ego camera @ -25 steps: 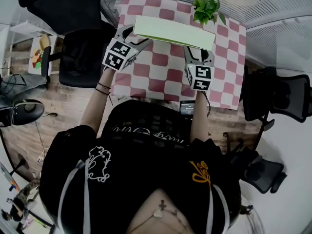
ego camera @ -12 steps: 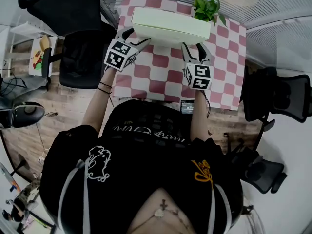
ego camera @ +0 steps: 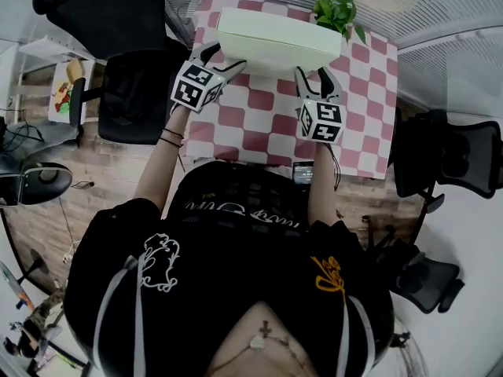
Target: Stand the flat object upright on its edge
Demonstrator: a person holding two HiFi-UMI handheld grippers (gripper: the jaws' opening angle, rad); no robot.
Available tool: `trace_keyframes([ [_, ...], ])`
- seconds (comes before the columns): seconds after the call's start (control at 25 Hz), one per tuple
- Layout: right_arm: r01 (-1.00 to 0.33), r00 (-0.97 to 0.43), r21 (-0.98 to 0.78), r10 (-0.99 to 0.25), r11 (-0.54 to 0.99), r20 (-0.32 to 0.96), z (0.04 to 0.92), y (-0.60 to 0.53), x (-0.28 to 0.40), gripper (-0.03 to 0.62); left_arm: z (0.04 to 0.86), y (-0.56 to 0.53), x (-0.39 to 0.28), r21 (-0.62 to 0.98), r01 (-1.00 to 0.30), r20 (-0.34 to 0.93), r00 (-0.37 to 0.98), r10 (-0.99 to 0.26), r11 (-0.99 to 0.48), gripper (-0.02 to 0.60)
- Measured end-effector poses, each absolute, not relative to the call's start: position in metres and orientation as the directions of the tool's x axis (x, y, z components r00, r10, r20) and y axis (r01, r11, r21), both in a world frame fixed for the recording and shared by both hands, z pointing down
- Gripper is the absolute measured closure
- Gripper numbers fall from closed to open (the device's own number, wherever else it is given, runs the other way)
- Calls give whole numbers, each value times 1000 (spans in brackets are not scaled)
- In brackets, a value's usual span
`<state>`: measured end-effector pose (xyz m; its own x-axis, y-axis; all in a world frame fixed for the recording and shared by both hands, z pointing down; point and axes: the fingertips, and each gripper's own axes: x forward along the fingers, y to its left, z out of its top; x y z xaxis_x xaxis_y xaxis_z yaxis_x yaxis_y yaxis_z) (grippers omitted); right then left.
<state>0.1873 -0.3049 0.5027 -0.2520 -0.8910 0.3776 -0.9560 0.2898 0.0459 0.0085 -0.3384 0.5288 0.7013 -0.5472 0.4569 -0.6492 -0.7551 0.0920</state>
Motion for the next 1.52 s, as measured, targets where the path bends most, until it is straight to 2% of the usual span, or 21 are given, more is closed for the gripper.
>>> trace_keyframes([
  [0.36, -959, -253, 19, -887, 281, 387, 505, -301, 187, 361, 529, -331, 6, 84, -602, 469, 727, -501, -794, 250],
  [1.12, -971, -224, -10, -895, 239, 385, 498, -268, 181, 362, 504, -297, -16, 47, -585, 416, 749, -517, -810, 252],
  [1.24, -970, -229, -14, -900, 242, 371, 492, -258, 171, 381, 500, -282, -16, 46, -565, 409, 763, -500, -824, 252],
  [1.44, -966, -248, -20, -907, 256, 340, 479, -238, 144, 447, 491, -251, -13, 48, -515, 390, 798, -458, -856, 253],
  [1.52, -966, -253, -30, -911, 257, 324, 475, -229, 131, 478, 489, -237, -12, 52, -489, 376, 818, -436, -871, 275],
])
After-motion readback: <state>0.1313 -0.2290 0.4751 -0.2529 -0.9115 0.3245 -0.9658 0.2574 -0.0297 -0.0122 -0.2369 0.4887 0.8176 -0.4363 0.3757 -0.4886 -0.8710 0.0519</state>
